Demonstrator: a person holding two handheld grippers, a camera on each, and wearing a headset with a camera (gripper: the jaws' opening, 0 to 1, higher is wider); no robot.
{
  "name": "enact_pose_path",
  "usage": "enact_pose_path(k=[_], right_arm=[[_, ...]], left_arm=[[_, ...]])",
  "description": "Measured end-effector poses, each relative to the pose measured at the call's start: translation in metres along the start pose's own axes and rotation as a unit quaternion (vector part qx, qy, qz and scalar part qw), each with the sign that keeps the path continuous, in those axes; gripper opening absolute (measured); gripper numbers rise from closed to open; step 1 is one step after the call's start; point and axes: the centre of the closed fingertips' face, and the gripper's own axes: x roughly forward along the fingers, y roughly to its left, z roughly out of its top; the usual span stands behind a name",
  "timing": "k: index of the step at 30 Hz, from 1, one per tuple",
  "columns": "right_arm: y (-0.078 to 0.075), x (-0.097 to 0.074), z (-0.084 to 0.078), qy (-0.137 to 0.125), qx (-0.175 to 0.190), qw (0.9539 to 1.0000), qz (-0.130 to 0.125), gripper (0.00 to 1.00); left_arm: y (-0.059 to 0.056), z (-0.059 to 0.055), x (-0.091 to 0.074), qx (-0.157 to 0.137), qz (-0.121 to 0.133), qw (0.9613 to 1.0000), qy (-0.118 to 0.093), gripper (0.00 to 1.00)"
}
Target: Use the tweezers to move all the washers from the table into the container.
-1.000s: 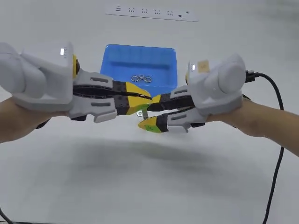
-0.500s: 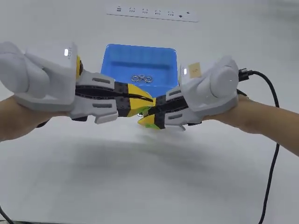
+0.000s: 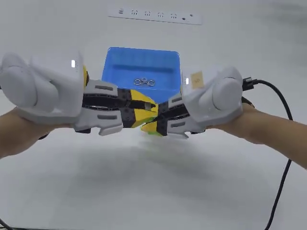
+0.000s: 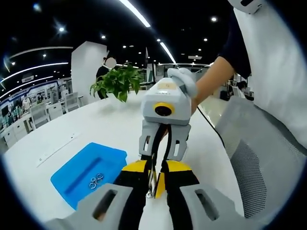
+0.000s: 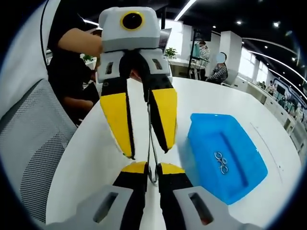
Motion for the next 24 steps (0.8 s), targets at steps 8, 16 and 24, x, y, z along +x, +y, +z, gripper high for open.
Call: enact_pose_path(k=[8, 16, 24], right_arm=[[0.001, -0.002, 0.012, -0.011, 0.001, 0.9999, -0.002, 0.09], [-0.003, -0.014, 0.035, -0.029, 0.004, 0.9995, -0.009, 0.09], [-0.014, -0.030, 0.058, -0.049, 0.009, 0.9986, -0.019, 0.09]], left_arm=[[0.004, 0.010, -0.016, -0.026, 0.035, 0.9986, -0.029, 0.29], [0.019, 0.006, -0.039, -0.056, 0.107, 0.9920, -0.038, 0.66], [0.020, 0.003, -0.059, -0.093, 0.143, 0.9836, -0.058, 0.77]])
